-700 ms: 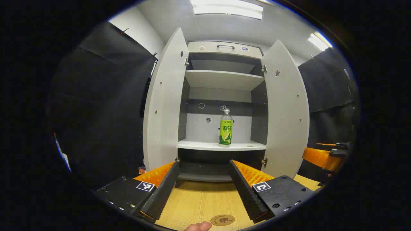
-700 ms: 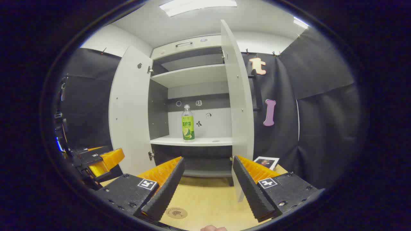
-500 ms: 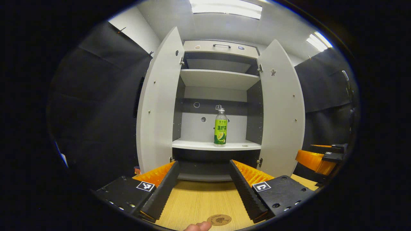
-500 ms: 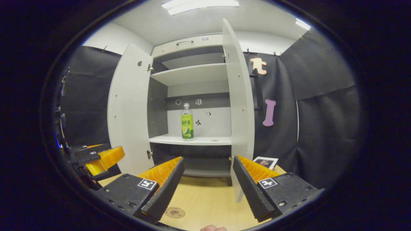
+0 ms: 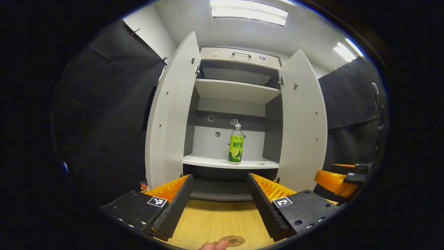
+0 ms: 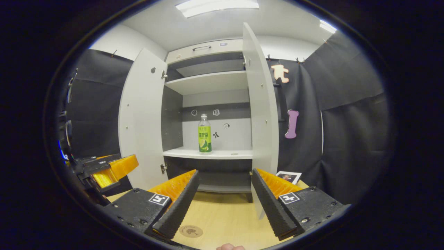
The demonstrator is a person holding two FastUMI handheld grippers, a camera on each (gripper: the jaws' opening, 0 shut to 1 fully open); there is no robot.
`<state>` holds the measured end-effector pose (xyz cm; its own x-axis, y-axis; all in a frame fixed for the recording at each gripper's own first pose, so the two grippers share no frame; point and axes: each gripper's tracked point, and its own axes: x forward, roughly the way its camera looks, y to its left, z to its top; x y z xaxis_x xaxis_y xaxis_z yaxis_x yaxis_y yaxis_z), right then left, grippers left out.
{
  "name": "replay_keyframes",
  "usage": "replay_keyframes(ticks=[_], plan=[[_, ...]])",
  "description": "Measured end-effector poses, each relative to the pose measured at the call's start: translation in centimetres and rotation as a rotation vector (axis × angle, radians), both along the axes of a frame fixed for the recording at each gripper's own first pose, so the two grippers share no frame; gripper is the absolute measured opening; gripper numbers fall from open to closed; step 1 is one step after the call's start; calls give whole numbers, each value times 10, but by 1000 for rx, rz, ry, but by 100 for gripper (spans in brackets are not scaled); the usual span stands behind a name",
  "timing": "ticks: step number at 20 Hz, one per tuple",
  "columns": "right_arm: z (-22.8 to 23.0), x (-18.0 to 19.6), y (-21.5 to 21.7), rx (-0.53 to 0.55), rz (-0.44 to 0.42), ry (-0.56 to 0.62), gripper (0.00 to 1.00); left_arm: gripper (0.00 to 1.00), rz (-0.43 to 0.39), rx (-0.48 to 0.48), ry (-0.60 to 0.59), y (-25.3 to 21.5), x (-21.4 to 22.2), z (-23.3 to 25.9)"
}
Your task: Grasp the bottle in the cabinet with the left hand and place it on the coaster, then close the right door with the right hand and the left door with the left hand.
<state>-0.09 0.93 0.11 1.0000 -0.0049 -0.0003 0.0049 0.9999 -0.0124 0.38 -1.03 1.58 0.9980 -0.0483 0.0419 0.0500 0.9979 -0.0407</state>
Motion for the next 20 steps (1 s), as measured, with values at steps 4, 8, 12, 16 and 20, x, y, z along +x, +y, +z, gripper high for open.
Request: replay_keyframes(ticks=[4,8,12,16,20], plan=[[-2,-3,0,5,-3,11,100,95,5,-3,5,4,0,0],[-1,-6,-4,-4,-13,15,100,94,-12,-11,6,3,9,5],[1,-10,-8,-3,-25,13,99,99,-113,-38,8,-21,27,16],[8,-16,-17,2,-57,-3,99,95,-202,-44,-18,-44,70,42],[9,-20,-24,15,-80,-5,100,95,-288,-4,-4,-72,127,58]])
